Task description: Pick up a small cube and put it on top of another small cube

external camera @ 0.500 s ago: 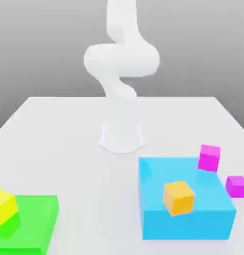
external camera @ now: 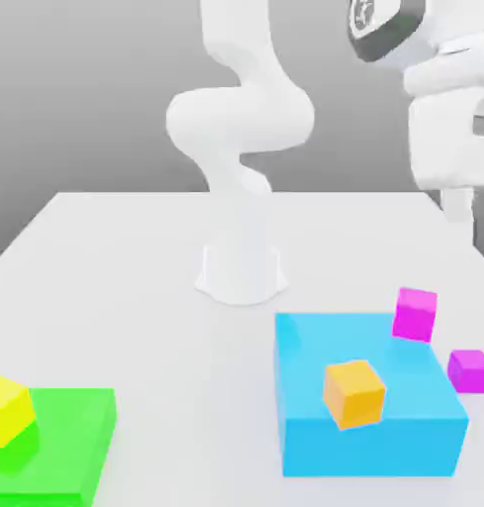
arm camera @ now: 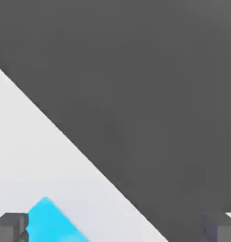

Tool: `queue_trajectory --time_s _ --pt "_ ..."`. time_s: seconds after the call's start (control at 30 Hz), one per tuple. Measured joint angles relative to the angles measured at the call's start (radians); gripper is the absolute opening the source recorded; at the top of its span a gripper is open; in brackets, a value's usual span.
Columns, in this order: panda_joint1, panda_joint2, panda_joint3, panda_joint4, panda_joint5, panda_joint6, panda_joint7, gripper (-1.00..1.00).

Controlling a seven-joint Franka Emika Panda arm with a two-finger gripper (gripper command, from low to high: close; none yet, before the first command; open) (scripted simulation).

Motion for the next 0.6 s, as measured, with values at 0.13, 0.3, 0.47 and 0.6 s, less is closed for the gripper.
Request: queue_trajectory --time_s 0.13,0.3,0.47,0.6 --pt "0.092 0.146 0.055 -0.039 -0.034 0.066 -0.073 0.00" --pt "0.168 0.328 0.111 -0.088 -0.078 0.149 -0.164 0.00" --pt "0.268 0.511 0.016 -0.064 -0.208 0.272 -0.094 0.00" --pt "0.310 0.567 -0.034 -0.051 -0.249 0.314 -0.063 -1.00"
